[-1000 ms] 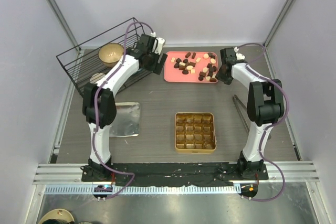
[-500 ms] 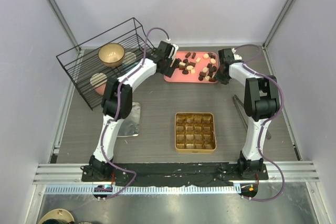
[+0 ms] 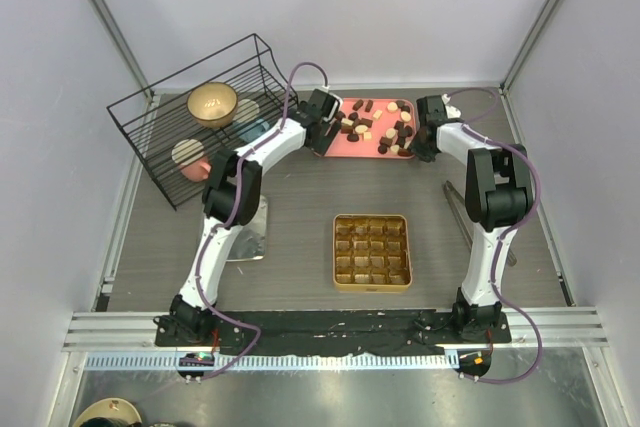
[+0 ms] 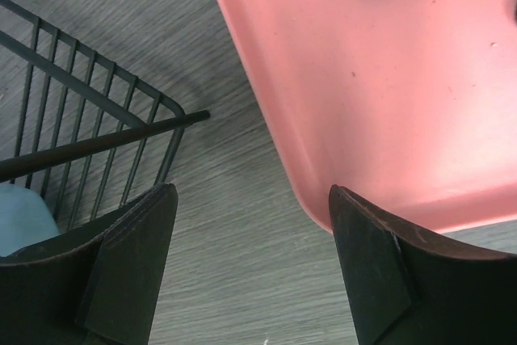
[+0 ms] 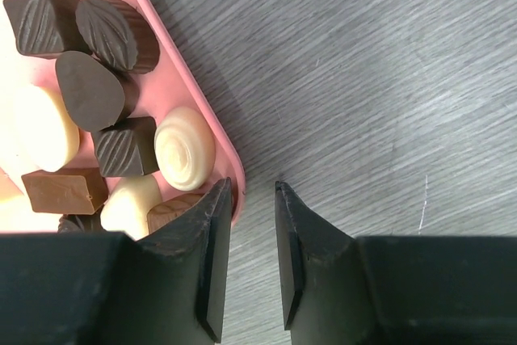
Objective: Pack the chocolate
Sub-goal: Move the plate to the center of the board.
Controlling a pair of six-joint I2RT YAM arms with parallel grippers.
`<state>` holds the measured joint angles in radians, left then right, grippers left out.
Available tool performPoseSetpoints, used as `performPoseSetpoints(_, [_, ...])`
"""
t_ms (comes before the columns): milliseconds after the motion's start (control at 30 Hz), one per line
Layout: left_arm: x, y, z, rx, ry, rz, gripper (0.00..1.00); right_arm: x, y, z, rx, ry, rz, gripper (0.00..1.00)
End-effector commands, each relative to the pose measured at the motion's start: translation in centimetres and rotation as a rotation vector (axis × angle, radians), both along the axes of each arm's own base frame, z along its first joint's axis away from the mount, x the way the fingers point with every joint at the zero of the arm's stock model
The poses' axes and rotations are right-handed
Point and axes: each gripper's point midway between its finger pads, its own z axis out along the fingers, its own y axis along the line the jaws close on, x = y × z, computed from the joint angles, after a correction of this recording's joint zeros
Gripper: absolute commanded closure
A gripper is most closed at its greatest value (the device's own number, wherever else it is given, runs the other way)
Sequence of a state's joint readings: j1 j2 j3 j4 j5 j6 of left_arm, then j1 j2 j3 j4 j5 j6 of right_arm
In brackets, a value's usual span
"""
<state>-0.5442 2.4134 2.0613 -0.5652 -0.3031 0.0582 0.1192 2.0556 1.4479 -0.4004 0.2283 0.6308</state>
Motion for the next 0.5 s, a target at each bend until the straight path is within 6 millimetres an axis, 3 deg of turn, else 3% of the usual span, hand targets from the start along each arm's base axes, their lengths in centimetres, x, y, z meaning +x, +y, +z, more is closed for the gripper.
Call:
performPoseSetpoints(0, [0.9, -0.1, 1.0, 0.033, -0.063, -0.003, 0.19, -0.7, -0.7, 1.2, -0.006, -0.013, -0.013, 0.69])
performPoseSetpoints(300, [0.5, -0.4, 1.0, 0.048, -0.065, -0.025, 0.19, -2.0, -0.8, 0.2, -0.003, 0.013, -0.011, 0.72])
performPoseSetpoints(467, [-1.5, 0.3, -0.4, 0.077, -0.013, -0.043, 0.2, -3.6, -0.9, -0.1, 0.0, 0.034, -0.017, 0.74])
